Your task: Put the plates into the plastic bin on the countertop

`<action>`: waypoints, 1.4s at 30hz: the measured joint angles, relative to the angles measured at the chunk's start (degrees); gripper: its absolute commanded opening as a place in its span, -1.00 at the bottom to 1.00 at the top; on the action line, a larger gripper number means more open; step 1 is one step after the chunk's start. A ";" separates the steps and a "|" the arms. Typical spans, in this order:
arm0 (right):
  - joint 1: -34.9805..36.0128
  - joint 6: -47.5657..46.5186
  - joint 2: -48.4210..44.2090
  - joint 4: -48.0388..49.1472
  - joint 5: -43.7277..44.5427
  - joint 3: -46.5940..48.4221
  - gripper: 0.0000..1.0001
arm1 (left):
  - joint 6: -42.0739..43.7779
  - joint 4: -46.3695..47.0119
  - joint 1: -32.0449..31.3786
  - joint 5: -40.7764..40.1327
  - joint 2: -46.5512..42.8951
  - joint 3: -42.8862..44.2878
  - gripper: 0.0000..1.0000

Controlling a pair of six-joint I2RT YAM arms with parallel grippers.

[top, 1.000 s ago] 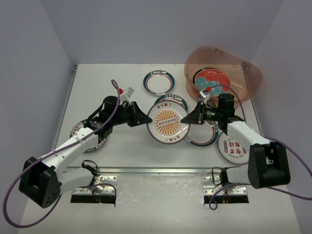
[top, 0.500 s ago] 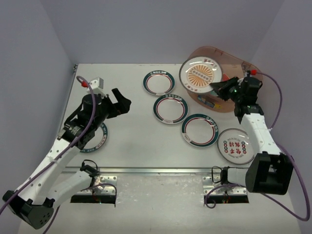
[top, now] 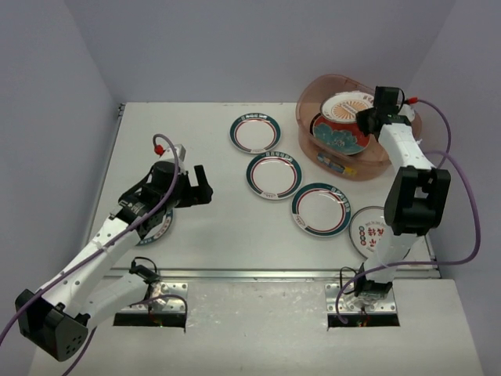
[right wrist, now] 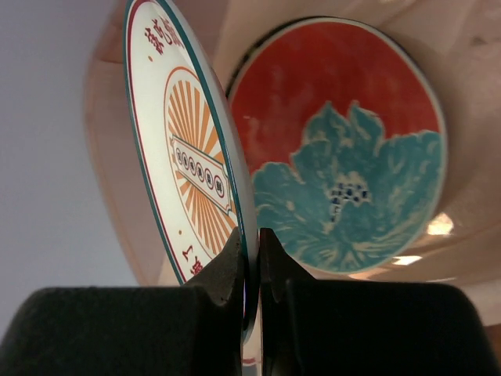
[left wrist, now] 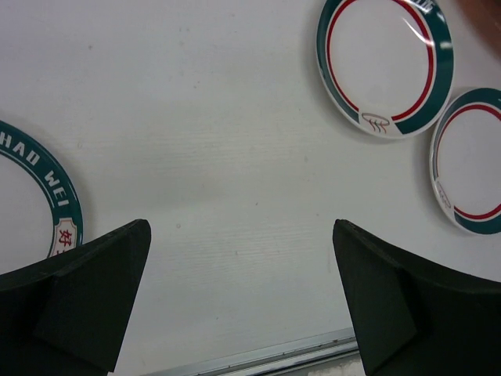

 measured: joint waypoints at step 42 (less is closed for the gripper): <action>3.97 -19.51 -13.50 -1.92 -44.41 -6.96 0.97 | -19.41 42.38 0.02 22.36 46.08 -0.94 0.96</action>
